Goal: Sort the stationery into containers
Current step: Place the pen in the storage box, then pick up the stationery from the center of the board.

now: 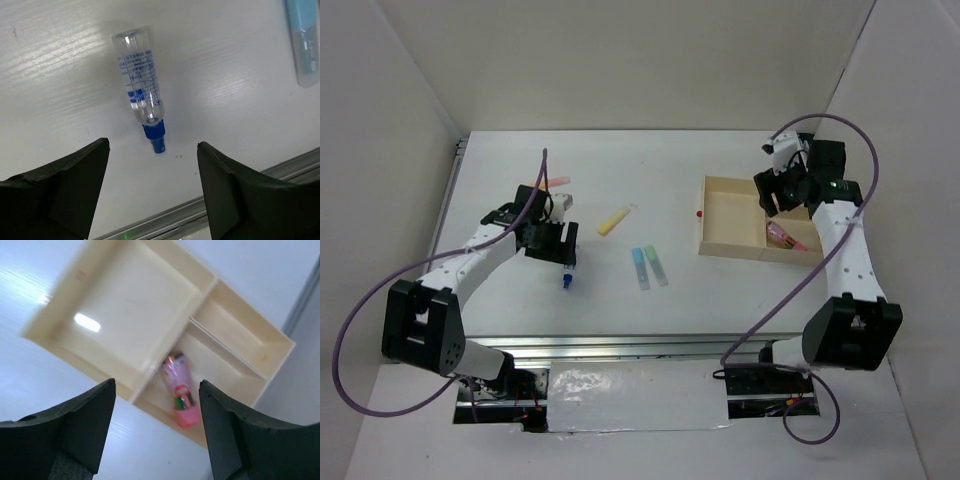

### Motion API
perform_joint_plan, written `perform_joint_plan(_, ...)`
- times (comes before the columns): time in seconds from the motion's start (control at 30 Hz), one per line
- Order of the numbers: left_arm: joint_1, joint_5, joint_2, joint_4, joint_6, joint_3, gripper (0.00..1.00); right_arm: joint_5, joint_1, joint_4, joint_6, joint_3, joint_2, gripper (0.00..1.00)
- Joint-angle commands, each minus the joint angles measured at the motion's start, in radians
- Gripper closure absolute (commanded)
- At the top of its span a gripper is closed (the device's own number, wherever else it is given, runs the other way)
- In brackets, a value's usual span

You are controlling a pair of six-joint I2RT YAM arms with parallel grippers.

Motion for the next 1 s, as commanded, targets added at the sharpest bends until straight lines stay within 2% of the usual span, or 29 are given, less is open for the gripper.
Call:
perform_joint_plan(0.0,-0.005,-0.055,0.066,0.051,-0.022,0.001,0.17,-0.265,0.012,-0.044,0.16,0.054,-0.12,0.26)
perform_joint_plan(0.03,-0.005,-0.057,0.077,0.058,-0.024,-0.003,0.18,-0.321,0.019,-0.037,0.189,0.055,-0.134,0.26)
perform_joint_plan(0.13,-0.011,-0.058,0.115,0.083,-0.035,-0.014,0.2,-0.346,0.071,-0.015,0.303,0.063,-0.171,0.24)
perform_joint_plan(0.47,-0.02,-0.071,0.254,0.141,-0.042,-0.01,0.31,-0.29,0.271,0.046,0.481,0.029,-0.22,0.24)
perform_joint_plan(0.7,-0.025,-0.058,0.322,0.169,-0.053,-0.017,0.36,-0.219,0.384,0.215,0.617,-0.087,-0.25,0.24)
perform_joint_plan(0.83,-0.023,0.007,0.34,0.19,-0.047,-0.04,0.73,-0.199,0.452,0.256,0.677,-0.111,-0.235,0.24)
perform_joint_plan(0.87,-0.023,0.032,0.34,0.198,-0.042,-0.048,0.87,-0.199,0.475,0.269,0.682,-0.114,-0.231,0.24)
perform_joint_plan(0.93,-0.019,0.111,0.319,0.2,-0.038,-0.052,0.99,-0.199,0.496,0.281,0.691,-0.111,-0.22,0.24)
perform_joint_plan(0.97,-0.016,0.145,0.302,0.212,-0.033,-0.055,1.0,-0.202,0.516,0.289,0.692,-0.108,-0.217,0.25)
